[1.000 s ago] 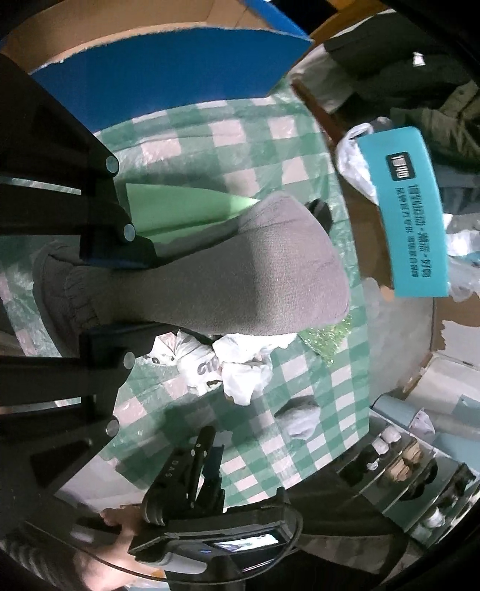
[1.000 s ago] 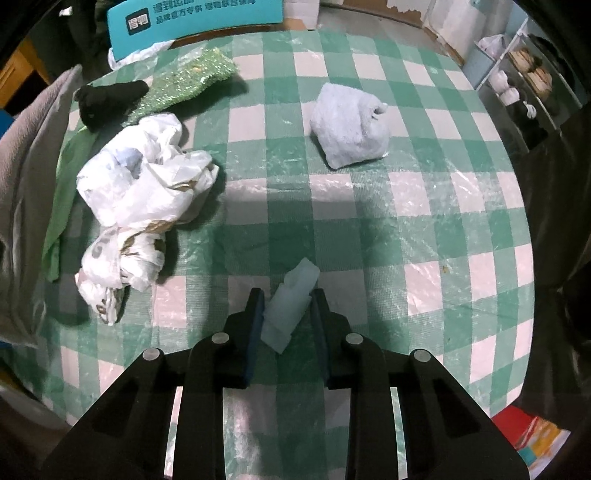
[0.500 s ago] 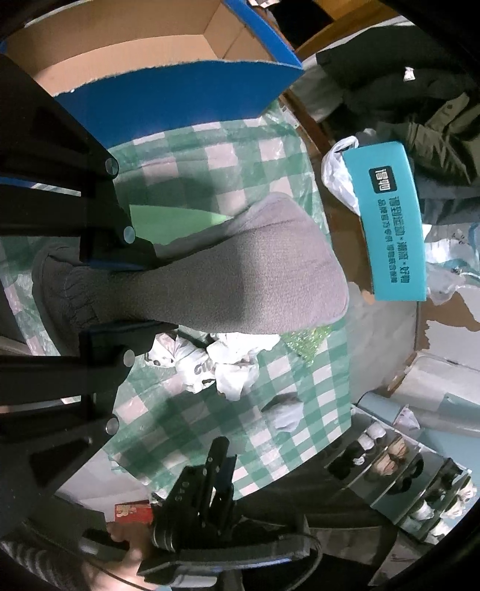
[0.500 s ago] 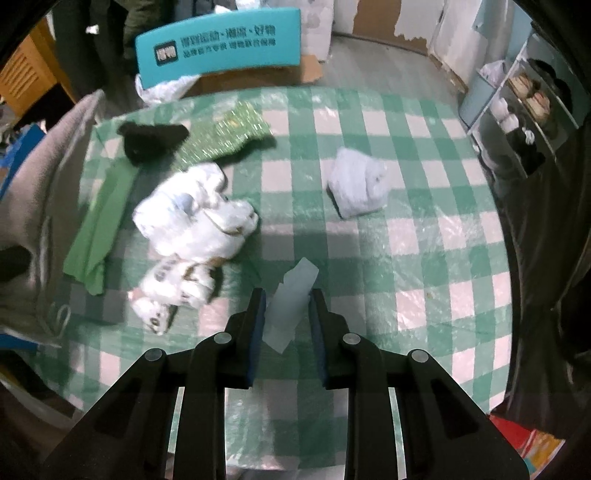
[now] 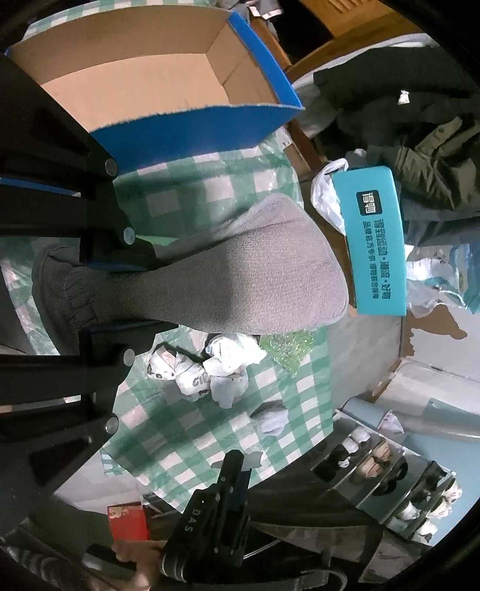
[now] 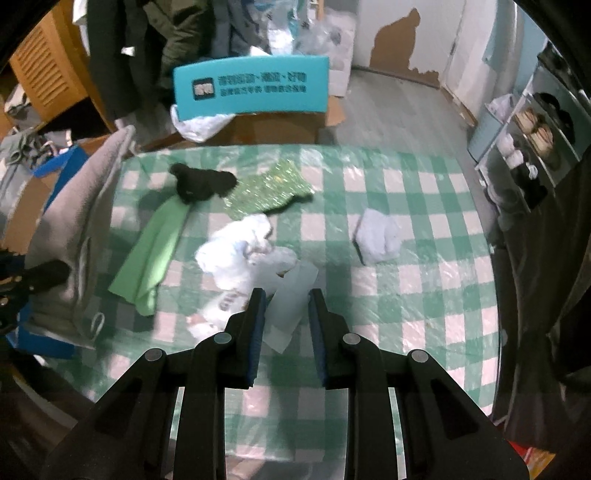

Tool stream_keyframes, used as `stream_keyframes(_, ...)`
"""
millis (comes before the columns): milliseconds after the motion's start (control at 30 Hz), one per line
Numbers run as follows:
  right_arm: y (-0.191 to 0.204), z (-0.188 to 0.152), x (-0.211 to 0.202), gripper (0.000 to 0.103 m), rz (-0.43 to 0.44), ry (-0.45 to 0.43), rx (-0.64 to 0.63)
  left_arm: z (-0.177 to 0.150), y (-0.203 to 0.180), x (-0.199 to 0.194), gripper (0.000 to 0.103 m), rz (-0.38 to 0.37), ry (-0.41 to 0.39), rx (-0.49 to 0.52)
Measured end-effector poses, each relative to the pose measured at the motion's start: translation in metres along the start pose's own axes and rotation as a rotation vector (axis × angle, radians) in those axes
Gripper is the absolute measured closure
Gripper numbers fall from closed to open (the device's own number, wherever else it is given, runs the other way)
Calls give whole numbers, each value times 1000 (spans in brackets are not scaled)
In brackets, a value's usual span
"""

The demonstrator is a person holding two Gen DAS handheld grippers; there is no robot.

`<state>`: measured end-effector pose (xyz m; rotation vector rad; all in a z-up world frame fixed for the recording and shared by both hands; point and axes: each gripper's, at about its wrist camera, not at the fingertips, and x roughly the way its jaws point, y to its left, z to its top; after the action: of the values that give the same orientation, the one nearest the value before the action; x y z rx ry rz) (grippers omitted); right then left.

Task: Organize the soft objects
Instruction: 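Lift the grey sock with the left tool toward the box while the right tool holds the white item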

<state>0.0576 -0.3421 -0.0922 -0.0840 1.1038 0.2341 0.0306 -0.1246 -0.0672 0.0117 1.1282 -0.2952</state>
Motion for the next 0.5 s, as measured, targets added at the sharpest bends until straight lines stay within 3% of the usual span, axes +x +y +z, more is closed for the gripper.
stream_keyframes(500,55,17,-28,80,73,-56,-91,-7,31,-44,83,38,-80,-9)
